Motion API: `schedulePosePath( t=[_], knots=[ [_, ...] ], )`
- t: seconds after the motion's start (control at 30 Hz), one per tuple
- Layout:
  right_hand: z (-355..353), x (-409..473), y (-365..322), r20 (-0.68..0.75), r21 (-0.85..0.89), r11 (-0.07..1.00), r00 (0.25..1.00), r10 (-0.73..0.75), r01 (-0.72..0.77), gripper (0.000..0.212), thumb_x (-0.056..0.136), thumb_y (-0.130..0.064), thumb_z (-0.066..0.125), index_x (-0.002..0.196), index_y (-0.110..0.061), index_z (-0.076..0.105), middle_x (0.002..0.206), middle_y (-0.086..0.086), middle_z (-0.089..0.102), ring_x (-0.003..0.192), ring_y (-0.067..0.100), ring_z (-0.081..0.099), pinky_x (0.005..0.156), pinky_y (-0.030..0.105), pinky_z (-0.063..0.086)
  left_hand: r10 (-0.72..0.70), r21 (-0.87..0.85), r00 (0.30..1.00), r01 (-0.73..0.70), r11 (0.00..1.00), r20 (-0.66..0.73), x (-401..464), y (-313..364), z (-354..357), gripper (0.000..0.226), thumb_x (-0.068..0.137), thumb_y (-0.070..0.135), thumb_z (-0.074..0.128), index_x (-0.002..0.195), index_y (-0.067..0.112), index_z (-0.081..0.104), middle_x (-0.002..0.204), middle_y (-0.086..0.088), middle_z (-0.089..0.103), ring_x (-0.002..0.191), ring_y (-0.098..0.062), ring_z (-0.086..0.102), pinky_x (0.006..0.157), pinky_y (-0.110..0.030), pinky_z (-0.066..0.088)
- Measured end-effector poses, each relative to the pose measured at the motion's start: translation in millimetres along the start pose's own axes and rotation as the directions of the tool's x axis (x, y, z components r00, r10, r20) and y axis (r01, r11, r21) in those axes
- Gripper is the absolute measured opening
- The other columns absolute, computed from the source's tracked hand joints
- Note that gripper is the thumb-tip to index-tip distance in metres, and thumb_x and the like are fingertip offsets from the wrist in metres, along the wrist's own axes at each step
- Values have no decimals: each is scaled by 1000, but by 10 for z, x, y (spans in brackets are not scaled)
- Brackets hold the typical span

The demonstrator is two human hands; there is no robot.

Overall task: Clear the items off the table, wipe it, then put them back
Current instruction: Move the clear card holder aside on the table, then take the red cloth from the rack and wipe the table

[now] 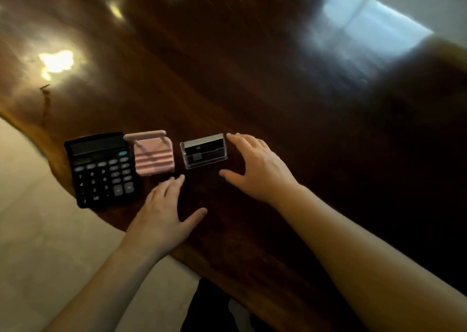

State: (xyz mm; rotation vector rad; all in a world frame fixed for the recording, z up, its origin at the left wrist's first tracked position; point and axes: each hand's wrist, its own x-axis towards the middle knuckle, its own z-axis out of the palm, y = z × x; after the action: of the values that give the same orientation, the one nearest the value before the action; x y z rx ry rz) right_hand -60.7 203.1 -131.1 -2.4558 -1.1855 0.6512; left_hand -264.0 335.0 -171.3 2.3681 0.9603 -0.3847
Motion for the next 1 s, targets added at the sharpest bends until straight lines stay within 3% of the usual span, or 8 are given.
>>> schedulePosePath(
  t=[0.2, 0.3, 0.47, 0.73, 0.9, 1.0],
  knots=[
    [-268, -877, 216, -160, 93, 980, 969, 189, -176, 85, 81, -71, 59, 151, -44, 20, 159, -12, 32, 145, 14, 29, 107, 39, 38, 296, -76, 951, -289, 954, 90, -19, 742, -367, 93, 78, 75, 58, 154, 38, 21, 161, 9, 29, 146, -11, 25, 114, -38, 29],
    [-376, -1281, 263, -231, 166, 959, 937, 263, -229, 84, 80, -72, 57, 151, -44, 21, 157, -14, 33, 143, 8, 29, 106, 34, 37, 378, -116, 920, -366, 923, 106, -99, 1108, -452, 97, 72, 78, 56, 154, 39, 21, 161, 7, 29, 146, -12, 25, 113, -39, 30],
    [-586, -2116, 344, -370, 266, 916, 845, 385, -301, 84, 81, -72, 56, 152, -43, 22, 157, -15, 33, 143, 1, 27, 109, 31, 36, 572, -134, 808, -557, 820, 142, -350, 1751, -416, 104, 65, 85, 54, 153, 42, 19, 160, 10, 30, 143, -8, 29, 107, -39, 37],
    [-659, -3806, 375, -547, 377, 789, 571, 612, -485, 82, 84, -73, 54, 153, -45, 20, 158, -19, 28, 145, -3, 20, 108, 25, 31, 816, -167, 524, -806, 568, 245, -1174, 2698, -87, 103, 66, 81, 61, 153, 41, 23, 158, 12, 33, 133, 2, 29, 105, -36, 40],
    [-427, -5096, 146, -604, 486, 659, 325, 728, -574, 80, 85, -73, 54, 152, -48, 18, 157, -20, 28, 142, -5, 21, 101, 18, 27, 890, -208, 301, -900, 384, 342, -2107, 3118, 294, 97, 68, 79, 60, 152, 48, 21, 156, 18, 32, 130, -2, 36, 96, -31, 42],
    [-205, -5910, -104, -590, 565, 563, 182, 787, -603, 81, 84, -74, 52, 152, -49, 16, 158, -19, 26, 142, -3, 22, 105, 22, 28, 891, -236, 175, -927, 293, 418, -2794, 3298, 602, 97, 67, 82, 58, 150, 52, 19, 156, 17, 31, 131, -10, 43, 95, -36, 47]
  ],
)
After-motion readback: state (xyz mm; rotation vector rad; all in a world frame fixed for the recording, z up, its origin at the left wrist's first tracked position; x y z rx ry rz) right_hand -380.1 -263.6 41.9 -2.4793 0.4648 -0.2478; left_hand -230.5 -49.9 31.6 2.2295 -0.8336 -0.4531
